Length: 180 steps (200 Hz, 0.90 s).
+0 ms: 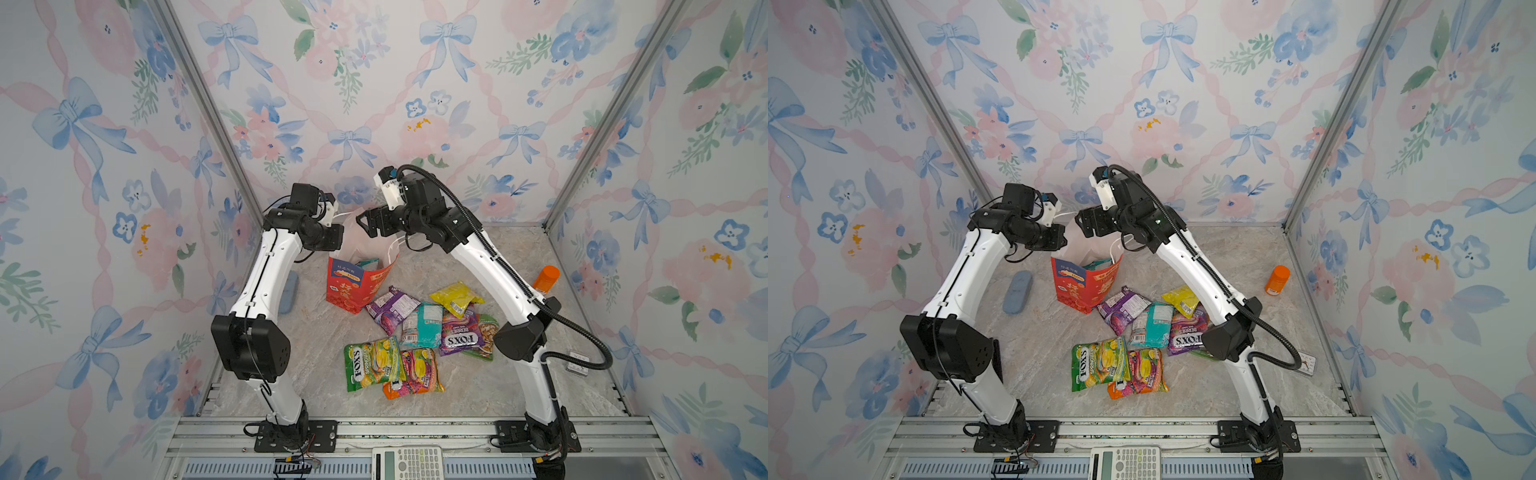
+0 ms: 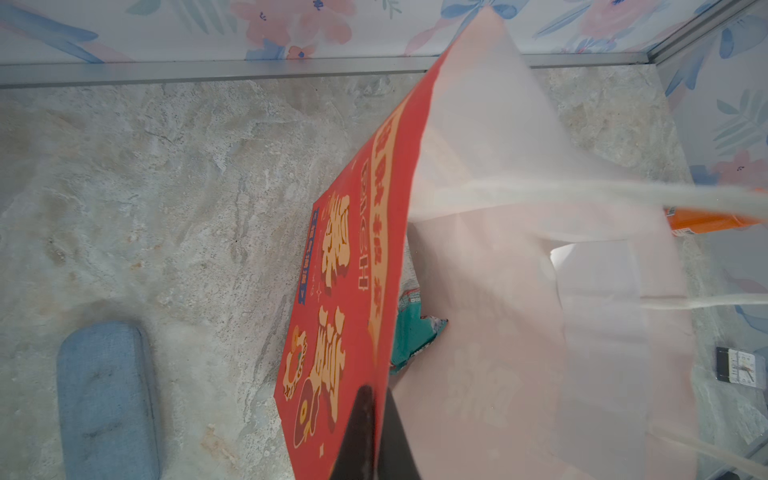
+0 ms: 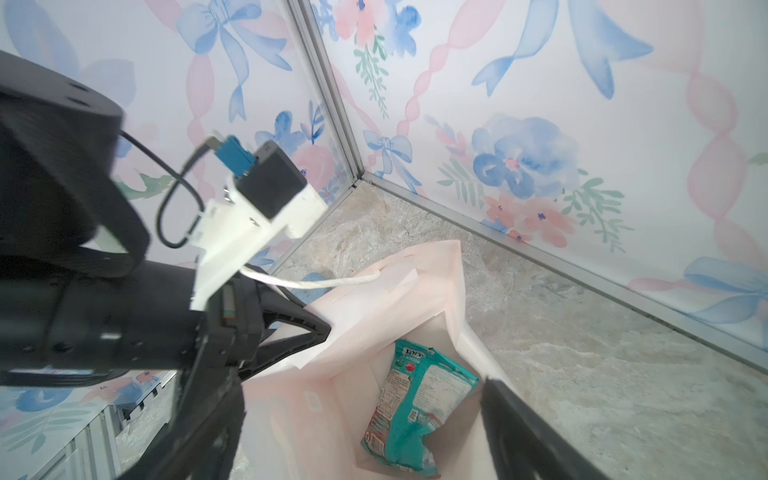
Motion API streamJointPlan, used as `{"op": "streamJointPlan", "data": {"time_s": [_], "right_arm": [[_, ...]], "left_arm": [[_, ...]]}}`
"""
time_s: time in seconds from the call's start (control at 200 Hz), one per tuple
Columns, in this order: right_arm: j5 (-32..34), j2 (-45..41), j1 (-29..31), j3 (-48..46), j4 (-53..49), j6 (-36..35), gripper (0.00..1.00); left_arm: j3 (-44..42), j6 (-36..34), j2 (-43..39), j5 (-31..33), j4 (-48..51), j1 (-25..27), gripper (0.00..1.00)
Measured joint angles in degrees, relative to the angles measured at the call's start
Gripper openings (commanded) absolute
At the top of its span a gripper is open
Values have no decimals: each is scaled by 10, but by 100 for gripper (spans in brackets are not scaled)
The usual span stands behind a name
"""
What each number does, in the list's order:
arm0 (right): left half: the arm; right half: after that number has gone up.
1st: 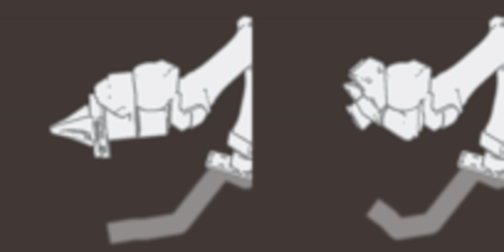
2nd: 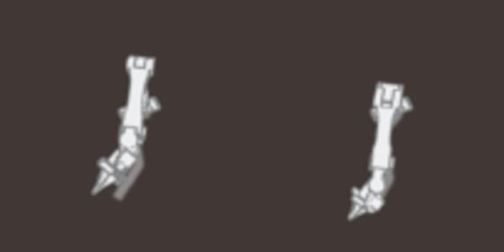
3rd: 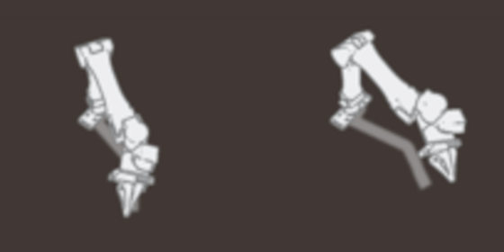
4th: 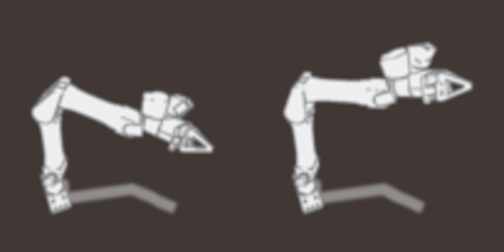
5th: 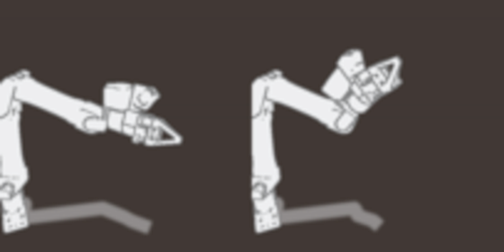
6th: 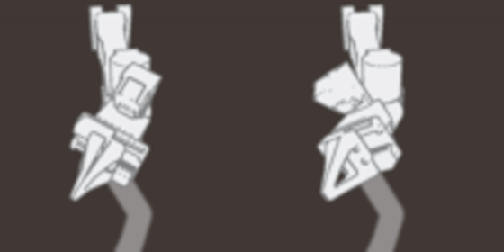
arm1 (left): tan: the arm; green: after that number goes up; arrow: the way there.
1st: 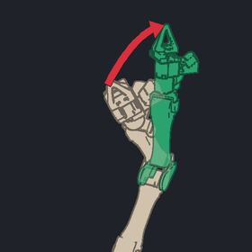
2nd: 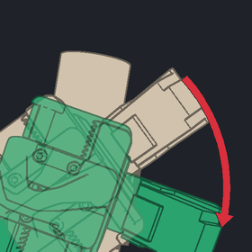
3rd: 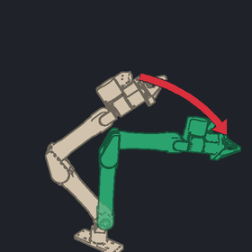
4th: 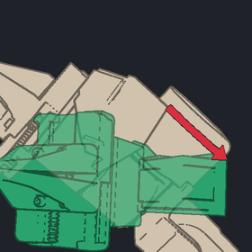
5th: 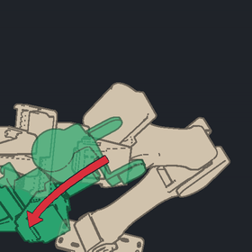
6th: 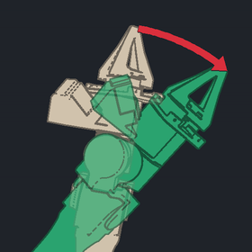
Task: Place the snacks into the paper bag
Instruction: 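Withdraw the right gripper from the bag back toward the snack pile, then lower the right gripper onto the teal Fox's Mint Blossom packet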
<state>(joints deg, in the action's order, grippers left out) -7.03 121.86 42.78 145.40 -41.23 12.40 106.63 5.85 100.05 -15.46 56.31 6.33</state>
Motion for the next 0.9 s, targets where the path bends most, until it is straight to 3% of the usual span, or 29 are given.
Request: {"op": "streamJointPlan", "data": {"time_s": [0.15,0.44,0.655,0.9], "right_arm": [[21,-129,0,-142,50,0,93],[77,-370,-12,-511,136,29,94],[110,-476,-27,-744,140,102,95],[106,-532,-27,-915,153,206,91]], "left_arm": [[0,0,0,2,0,-2,0],[0,0,5,7,0,-4,0],[0,0,7,12,0,-4,0],[0,0,9,15,0,-4,0]]}}
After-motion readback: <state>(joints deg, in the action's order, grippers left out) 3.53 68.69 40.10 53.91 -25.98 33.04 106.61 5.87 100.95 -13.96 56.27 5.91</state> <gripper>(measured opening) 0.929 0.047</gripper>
